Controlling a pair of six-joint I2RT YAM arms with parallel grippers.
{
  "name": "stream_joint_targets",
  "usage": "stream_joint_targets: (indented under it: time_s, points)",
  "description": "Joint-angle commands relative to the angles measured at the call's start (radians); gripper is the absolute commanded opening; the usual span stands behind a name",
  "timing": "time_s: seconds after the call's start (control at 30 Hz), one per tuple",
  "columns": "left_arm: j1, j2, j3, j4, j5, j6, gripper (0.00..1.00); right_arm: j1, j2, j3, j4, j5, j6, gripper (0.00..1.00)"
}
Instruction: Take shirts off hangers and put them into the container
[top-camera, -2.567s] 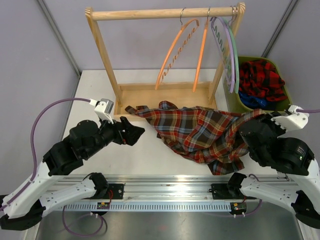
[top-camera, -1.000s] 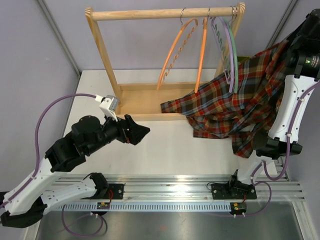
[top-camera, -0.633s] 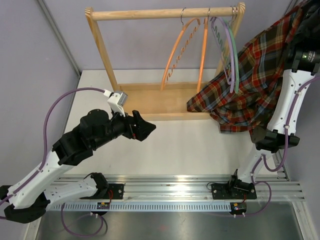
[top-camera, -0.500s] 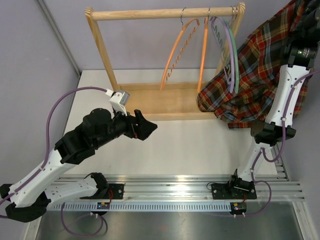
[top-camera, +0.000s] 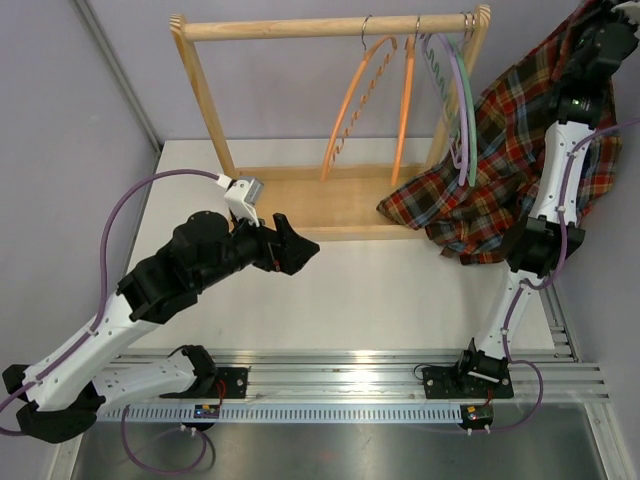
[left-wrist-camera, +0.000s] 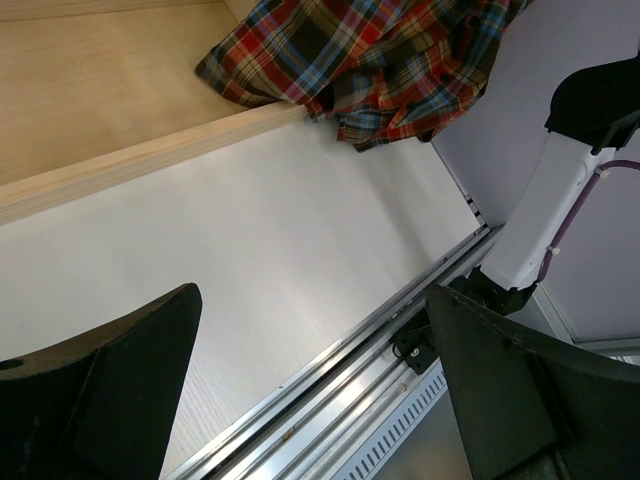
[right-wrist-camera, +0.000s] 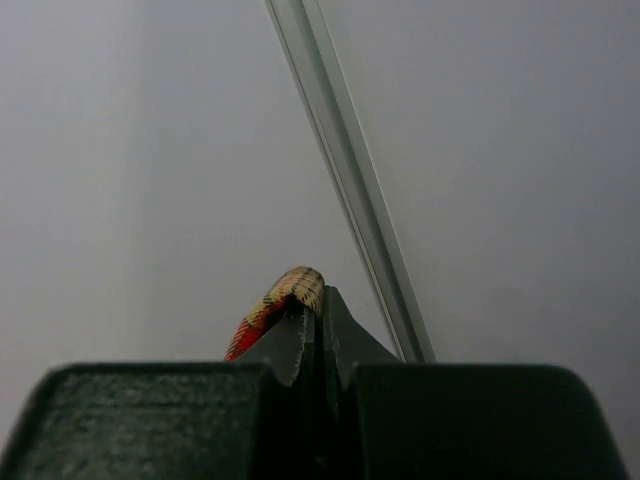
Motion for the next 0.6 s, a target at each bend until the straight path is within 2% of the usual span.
stream_joint_targets:
  time_s: [0.0,0.03,0.17,0.3,0.47,0.57]
  points:
    - [0.006,0.005,0.016,0.079,0.047,-0.017,0.99,0.003,0.026,-0.109,-0.204,-0.021,-0.005,0.0]
    - [0.007,0.006,0.016,0.084,0.048,-0.018,0.99,0.004,0.03,-0.149,-0.229,-0.016,-0.007,0.0]
    - [0.009,0.002,0.008,0.082,0.055,-0.023,0.99,0.006,0.089,-0.114,-0.434,-0.024,0.006,0.0]
    - [0.01,-0.006,-0.008,0.09,0.05,-0.029,0.99,0.021,0.089,-0.128,-0.553,-0.021,-0.01,0.0]
    - [0.012,-0.018,-0.041,0.127,0.062,-0.04,0.99,0.044,0.075,-0.215,-0.758,-0.019,0.016,0.0]
    - [0.013,-0.023,-0.045,0.134,0.068,-0.035,0.99,0.046,0.034,-0.332,-0.797,-0.065,0.062,0.0]
